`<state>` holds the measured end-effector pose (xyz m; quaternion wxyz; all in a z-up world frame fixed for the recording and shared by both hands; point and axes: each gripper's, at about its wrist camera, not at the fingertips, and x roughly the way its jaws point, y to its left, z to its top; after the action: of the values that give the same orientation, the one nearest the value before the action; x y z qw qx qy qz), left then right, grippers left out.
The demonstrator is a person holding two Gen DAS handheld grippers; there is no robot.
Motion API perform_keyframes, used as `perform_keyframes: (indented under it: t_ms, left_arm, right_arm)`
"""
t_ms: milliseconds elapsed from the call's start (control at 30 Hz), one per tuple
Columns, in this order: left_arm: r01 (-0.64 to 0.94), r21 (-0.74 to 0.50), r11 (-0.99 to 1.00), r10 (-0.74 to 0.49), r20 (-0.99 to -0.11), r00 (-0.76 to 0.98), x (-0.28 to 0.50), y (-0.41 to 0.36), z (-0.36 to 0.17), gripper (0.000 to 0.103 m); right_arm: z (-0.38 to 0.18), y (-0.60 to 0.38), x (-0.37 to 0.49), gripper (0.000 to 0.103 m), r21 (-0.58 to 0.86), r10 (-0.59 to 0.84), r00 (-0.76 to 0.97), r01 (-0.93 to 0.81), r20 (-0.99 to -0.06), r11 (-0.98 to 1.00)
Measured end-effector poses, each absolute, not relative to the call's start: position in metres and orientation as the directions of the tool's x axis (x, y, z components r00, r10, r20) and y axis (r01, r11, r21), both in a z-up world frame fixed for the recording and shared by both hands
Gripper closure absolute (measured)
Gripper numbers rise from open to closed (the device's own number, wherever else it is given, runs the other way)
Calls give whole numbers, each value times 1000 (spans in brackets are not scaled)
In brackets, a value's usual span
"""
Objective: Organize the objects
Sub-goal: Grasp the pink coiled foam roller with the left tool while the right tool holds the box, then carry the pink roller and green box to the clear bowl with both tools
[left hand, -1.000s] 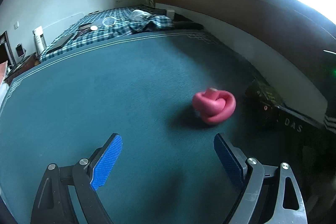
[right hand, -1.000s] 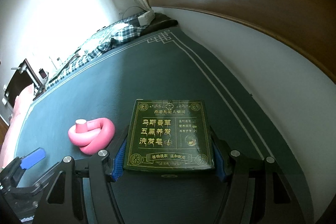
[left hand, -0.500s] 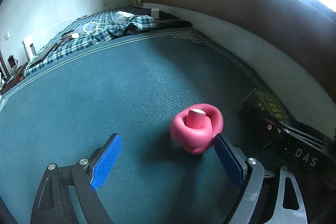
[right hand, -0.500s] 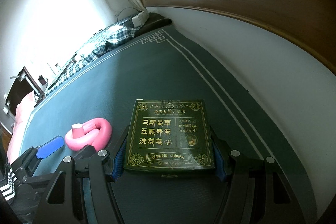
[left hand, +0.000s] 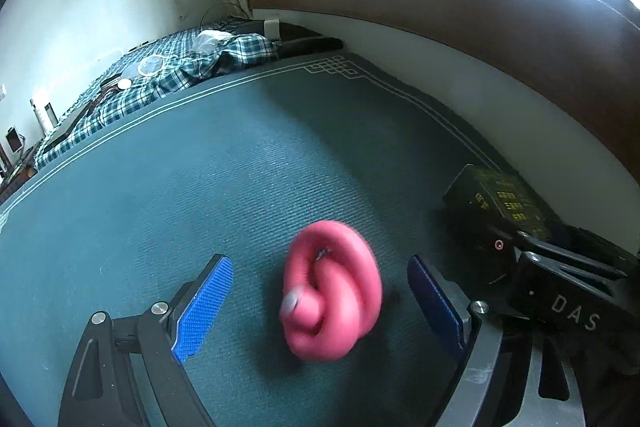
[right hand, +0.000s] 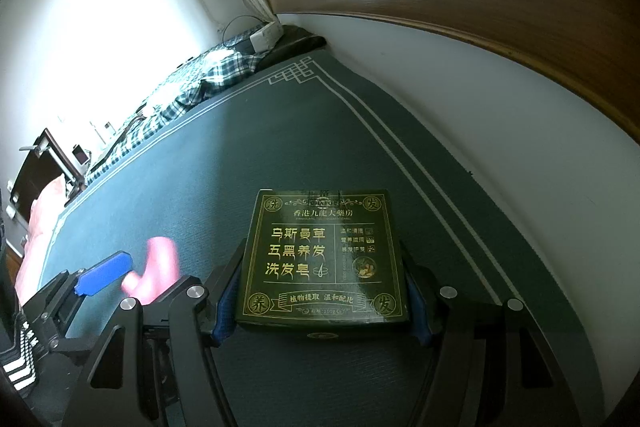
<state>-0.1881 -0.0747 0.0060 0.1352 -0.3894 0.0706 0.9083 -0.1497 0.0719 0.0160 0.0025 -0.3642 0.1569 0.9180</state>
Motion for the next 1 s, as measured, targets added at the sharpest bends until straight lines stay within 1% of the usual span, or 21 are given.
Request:
perform_keyframes:
  t_ms: [100, 133, 267, 300, 333, 600, 1000]
  left_arm:
    - [-291, 23, -956, 182, -733, -656, -189, -76, 4, 13]
    - [-285, 20, -958, 179, -735, -654, -190, -76, 3, 20]
    - [-275, -10, -961, 192, -740, -645, -191, -81, 1, 41]
    - [-277, -14, -961, 197, -737, -646, -190, -81, 2, 49]
    - [-278, -15, -960, 199, -736, -647, -188, -82, 2, 55]
    - [-241, -39, -970, 193, -728, -658, -172, -93, 3, 55]
    - [-146, 11, -989, 96, -702, -705, -121, -127, 21, 55]
  right_arm:
    - [16, 72, -149, 36, 286, -109, -735, -119, -670, -951]
    - [16, 72, -149, 36, 285, -109, -735, -119, -670, -951]
    - [16, 71, -149, 36, 286, -111, -735, -117, -669, -951]
    - [16, 72, -149, 36, 287, -111, -735, -117, -669, -951]
    - [16, 71, -149, 36, 286, -112, -736, -115, -668, -951]
    - [17, 69, -150, 36, 283, -120, -740, -99, -662, -954]
    - [17, 67, -148, 36, 274, -119, -746, -88, -655, -958]
